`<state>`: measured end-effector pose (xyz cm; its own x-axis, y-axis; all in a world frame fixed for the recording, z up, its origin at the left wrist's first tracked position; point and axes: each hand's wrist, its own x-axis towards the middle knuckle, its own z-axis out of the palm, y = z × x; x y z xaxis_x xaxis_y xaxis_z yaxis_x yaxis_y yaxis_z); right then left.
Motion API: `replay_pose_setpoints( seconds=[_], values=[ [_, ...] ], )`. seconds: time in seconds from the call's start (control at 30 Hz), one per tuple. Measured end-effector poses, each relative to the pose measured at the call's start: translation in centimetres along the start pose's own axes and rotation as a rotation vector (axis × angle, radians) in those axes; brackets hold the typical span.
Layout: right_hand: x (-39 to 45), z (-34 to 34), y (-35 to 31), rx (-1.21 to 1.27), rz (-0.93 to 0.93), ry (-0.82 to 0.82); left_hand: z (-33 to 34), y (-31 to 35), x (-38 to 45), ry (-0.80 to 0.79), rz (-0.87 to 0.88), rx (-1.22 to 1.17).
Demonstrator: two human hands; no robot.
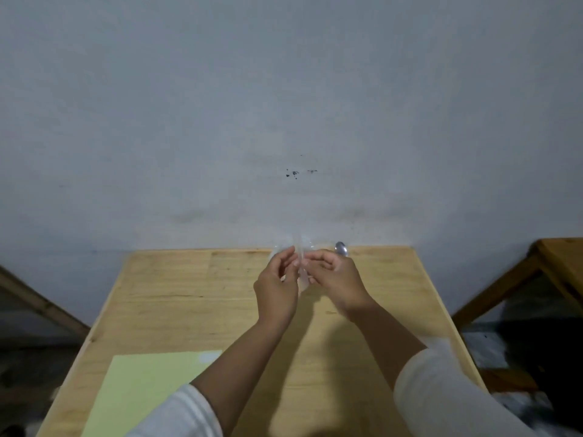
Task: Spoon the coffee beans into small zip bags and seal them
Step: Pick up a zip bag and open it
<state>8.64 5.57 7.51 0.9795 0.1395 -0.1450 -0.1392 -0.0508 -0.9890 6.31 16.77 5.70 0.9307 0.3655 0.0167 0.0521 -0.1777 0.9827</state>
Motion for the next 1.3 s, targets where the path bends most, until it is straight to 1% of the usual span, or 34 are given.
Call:
replay_pose_setpoints(
  seconds=[0.17,0.37,0.6,0.7,0.83,0.97,1.1,1.2,1.3],
  values=[
    [1.3,3.4,0.0,-0.171,-0.074,0.012,-2.8,-0.2,2.1,-0.013,-0.107,-0.104],
    [2.4,5.3,0.5,-0.332,-0.172,0.087,-3.6,-1.0,3.7,0.051,-0.210,-0.155],
    [3.2,3.9,0.9,-0.334,-0.241,0.095,-1.8,-0.4,4.1,0.112,-0.271,-0.203],
    [3.5,3.1,1.1,-0.318,-0.220,0.074,-1.1,0.0,4.0,0.111,-0.283,-0.183],
    [3.6,2.1,0.7,-0.378,-0.219,0.051,-0.4,0.1,3.9,0.147,-0.284,-0.131],
    [4.0,2.1,1.0,-0.348,-0.244,0.077,0.2,0.1,3.9,0.157,-0.265,-0.115],
    [4.3,1.7,1.0,-0.275,-0.154,0.030,0.6,0.3,3.7,0.167,-0.241,-0.097],
    [4.4,1.3,0.6,-0.276,-0.111,-0.007,0.8,0.1,3.5,0.174,-0.244,-0.085],
    [4.4,1.2,0.5,-0.342,-0.140,-0.022,0.8,-0.1,3.3,0.173,-0.182,0.029]
  ],
)
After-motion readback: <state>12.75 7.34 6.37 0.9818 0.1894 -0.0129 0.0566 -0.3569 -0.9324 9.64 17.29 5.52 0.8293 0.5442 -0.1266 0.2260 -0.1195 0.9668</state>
